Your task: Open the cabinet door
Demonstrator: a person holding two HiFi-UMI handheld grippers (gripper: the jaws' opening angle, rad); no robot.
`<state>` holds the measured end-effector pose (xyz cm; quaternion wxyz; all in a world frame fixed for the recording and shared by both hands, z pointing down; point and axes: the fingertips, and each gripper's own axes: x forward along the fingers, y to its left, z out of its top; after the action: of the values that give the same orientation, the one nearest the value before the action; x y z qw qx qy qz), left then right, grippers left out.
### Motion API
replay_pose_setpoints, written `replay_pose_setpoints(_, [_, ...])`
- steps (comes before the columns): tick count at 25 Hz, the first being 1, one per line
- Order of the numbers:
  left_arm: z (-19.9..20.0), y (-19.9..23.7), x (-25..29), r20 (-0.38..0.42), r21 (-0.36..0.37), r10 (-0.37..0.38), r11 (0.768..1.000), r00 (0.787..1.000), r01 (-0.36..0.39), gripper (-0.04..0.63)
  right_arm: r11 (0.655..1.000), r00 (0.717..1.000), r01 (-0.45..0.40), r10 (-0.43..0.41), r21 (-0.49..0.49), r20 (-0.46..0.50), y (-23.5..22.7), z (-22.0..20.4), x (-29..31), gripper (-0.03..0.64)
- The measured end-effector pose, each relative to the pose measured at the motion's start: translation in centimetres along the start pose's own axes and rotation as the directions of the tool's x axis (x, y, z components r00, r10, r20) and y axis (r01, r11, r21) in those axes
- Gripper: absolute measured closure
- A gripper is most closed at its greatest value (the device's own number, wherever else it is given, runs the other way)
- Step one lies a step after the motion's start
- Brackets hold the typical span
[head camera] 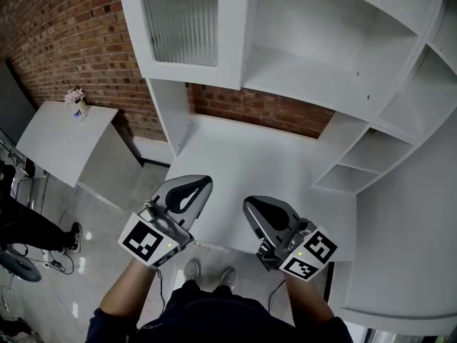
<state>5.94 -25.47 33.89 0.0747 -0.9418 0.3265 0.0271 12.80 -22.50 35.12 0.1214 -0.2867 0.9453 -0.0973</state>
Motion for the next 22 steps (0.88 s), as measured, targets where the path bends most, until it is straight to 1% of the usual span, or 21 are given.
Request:
replay_pose_setpoints(3, [0.6, 1.4, 0.9, 0.014, 0.025, -0.015, 1.000, 1.000, 0.015, 0.588, 0.999, 1.000, 0.009, -0.008, -0.038, 0.012, -0.3, 1.1, 1.3, 0.591])
replay_pose_setpoints(6, [1.9, 2.9, 1.8, 0.049, 0.047, -0.026, 0.999, 0.998, 0.023, 0.588, 0.998, 1.000, 0.020, -0.018, -0.066, 0.025, -0.5, 2.1, 2.7, 0.591])
replay_pose_setpoints(14, [5.3, 7.3, 4.7, 0.099, 0.153, -0.087, 0.986, 0.991, 0.071, 0.588, 0.988, 0.994, 0.069, -0.058, -0.136, 0.088, -2.0, 5.7, 6.9, 0.591])
replay_pose_setpoints(18, [7.2, 9.5, 6.0, 0.126, 0.209, -0.107, 0.975, 0.986, 0.079, 0.588, 0.982, 0.991, 0.086, -0.067, -0.169, 0.119, -2.5, 7.4, 8.9, 0.591])
replay_pose_setpoints(22, [9.5, 11.4, 7.9, 0.146, 0.289, -0.108, 0.955, 0.983, 0.062, 0.588, 0.976, 0.988, 0.096, -0.069, -0.197, 0.138, -3.2, 8.6, 9.8, 0.591])
